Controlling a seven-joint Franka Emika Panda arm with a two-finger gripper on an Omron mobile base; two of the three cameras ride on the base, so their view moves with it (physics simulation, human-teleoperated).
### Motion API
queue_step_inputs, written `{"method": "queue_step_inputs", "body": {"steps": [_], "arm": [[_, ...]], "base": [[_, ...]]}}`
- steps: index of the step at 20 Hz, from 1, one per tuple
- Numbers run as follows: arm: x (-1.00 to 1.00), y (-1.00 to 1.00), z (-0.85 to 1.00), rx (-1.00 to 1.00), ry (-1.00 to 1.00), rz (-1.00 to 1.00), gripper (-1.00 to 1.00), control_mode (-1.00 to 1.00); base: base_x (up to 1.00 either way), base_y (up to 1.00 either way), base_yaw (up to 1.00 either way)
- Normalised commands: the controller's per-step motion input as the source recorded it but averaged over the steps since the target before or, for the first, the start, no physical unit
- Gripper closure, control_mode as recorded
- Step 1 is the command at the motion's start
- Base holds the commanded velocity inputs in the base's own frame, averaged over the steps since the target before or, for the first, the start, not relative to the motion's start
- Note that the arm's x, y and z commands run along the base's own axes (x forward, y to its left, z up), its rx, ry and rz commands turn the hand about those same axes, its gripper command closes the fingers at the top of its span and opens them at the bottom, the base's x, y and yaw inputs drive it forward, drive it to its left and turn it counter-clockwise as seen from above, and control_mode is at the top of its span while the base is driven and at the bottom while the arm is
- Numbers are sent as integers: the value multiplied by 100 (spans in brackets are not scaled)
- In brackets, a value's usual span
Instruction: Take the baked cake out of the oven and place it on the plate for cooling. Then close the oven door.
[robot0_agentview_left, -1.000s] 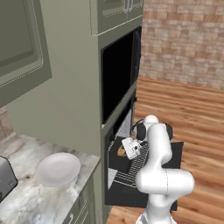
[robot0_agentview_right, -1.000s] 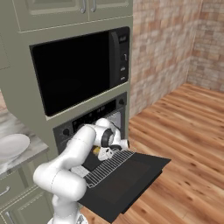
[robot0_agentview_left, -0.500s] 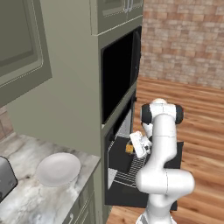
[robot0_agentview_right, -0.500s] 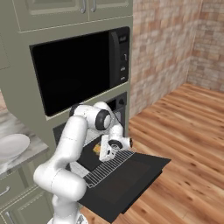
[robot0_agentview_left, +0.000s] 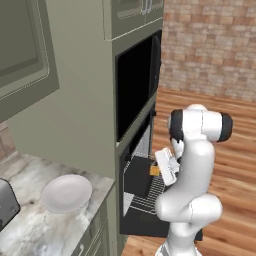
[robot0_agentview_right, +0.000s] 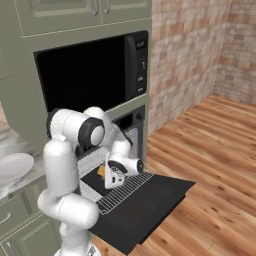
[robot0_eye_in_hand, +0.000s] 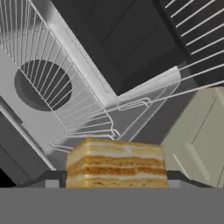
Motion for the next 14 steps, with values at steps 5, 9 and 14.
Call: {"method": "queue_step_inputs", "body": {"steps": [5, 9, 14], "arm": [[-77, 0, 100, -6, -7, 0, 100, -100], [-64, 19, 100, -8, 0, 1, 100, -100], [-34, 57, 100, -13, 3, 13, 100, -100]], "base": [[0, 0, 0], [0, 0, 0], [0, 0, 0]]}}
